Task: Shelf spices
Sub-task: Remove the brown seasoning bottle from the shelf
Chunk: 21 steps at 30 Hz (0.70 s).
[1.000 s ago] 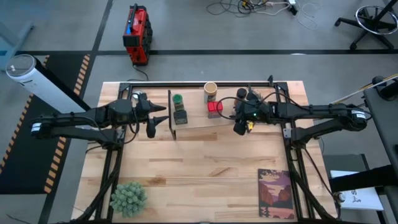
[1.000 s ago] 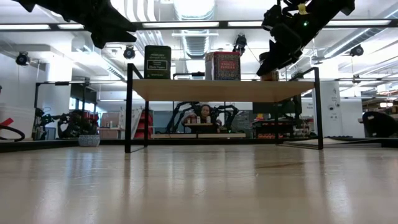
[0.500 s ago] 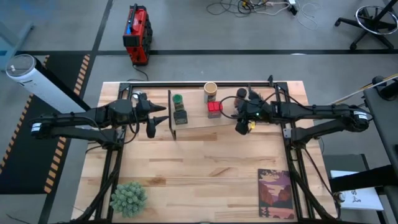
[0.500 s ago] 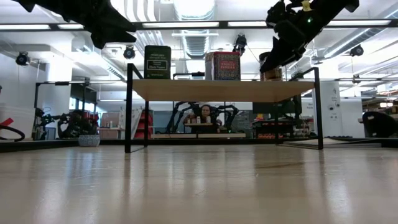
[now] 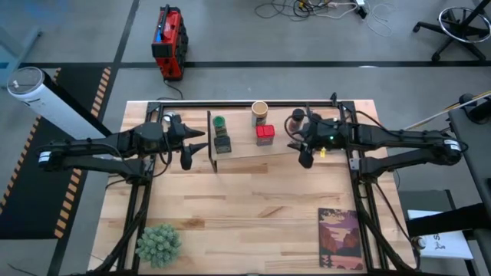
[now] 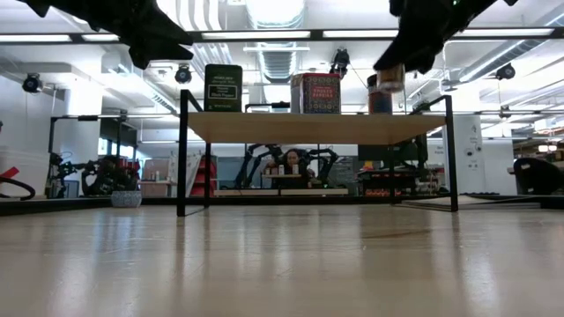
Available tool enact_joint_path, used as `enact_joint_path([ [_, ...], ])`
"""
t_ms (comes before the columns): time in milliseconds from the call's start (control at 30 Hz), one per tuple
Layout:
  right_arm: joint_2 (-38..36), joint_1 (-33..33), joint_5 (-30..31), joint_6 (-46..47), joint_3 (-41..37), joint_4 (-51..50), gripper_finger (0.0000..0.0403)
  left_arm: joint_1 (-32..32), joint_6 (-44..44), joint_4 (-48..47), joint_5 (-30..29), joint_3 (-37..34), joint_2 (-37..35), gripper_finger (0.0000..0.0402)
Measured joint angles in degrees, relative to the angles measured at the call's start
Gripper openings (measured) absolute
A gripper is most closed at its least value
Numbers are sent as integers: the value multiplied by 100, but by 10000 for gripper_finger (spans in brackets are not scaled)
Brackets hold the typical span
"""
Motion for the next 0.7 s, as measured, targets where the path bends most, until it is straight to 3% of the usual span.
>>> enact_joint_path([
  [300, 6, 598, -922, 51, 135, 267, 169, 0, 52, -4, 0, 0, 2, 192],
  [700, 264, 1928, -900, 452, 120, 700, 167, 0, 268, -20, 0, 0, 0, 192],
])
